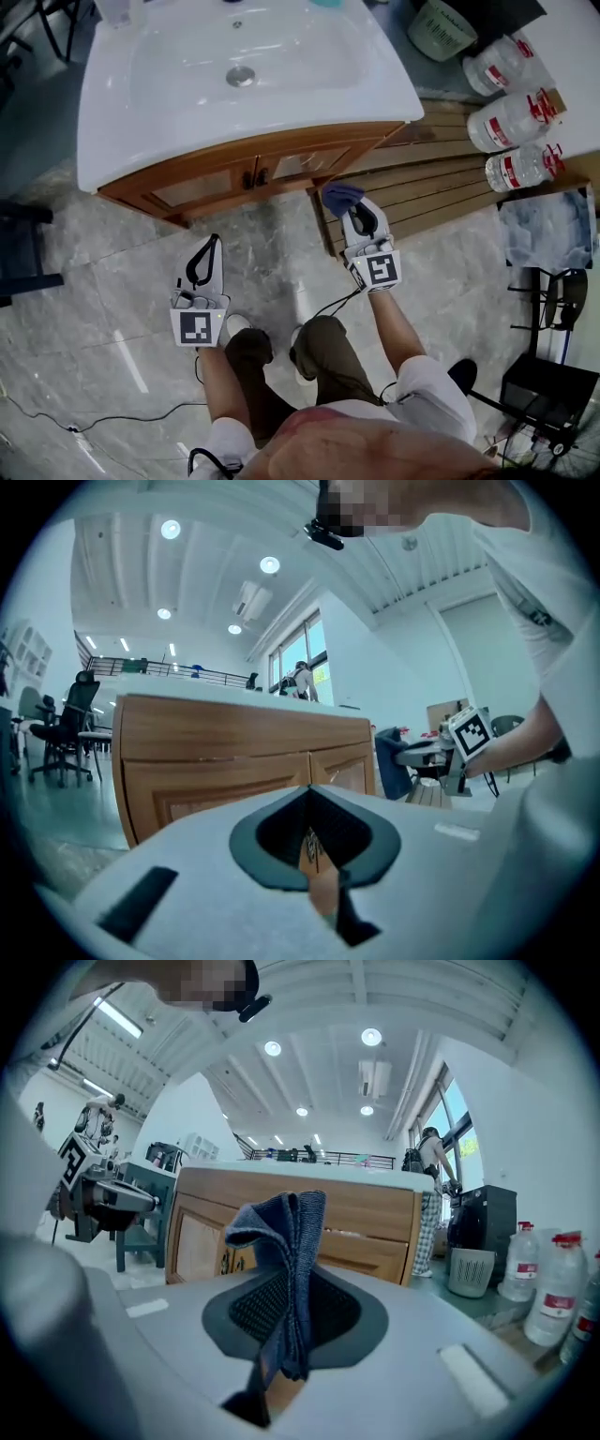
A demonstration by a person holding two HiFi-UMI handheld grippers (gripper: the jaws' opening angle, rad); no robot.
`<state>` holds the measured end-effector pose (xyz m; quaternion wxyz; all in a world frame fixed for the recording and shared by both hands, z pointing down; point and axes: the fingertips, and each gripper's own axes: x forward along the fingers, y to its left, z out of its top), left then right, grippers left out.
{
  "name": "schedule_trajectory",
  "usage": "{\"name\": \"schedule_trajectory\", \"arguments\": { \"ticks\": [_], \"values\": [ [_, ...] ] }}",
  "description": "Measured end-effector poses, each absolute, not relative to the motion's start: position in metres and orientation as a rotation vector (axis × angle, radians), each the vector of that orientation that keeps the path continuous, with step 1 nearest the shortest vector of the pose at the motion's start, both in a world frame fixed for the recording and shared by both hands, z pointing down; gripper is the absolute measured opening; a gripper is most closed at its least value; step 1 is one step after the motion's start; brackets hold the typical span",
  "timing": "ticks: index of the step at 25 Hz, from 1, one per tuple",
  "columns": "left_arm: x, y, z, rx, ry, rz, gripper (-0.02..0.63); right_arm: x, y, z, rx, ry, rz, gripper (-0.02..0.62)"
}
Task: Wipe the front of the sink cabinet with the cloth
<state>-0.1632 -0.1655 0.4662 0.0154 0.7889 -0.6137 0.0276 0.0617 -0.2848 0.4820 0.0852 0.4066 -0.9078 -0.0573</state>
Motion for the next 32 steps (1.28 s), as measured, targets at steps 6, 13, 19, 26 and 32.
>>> {"name": "schedule_trajectory", "arguments": {
  "ticks": [6,13,19,26,32],
  "values": [
    [-0.161,-0.145,0.361,2.405,-1.864,0.103,0.005,0.064,-0.272,0.348,1.149,-2.729,-0.231,0.069],
    [-0.147,-0.131,0.210,2.440,-1.878,0.137,0.005,0.078,-0.249,0.203,1.107,-2.744,-0.202,0.069],
    [-0.124,-0.104,0.094,2.486,-1.919,0.116,0.005,0.086,-0.202,0.090,1.034,-2.843,-0.175,0.069],
    [-0.075,-0.049,0.030,2.492,-1.886,0.125,0.005,0.106,-0.135,0.012,0.991,-2.947,-0.049,0.070],
    [-0.049,-0.003,0.004,2.495,-1.890,0.171,0.005,0.131,-0.087,-0.030,0.946,-2.979,-0.073,0.071]
  ]
}}
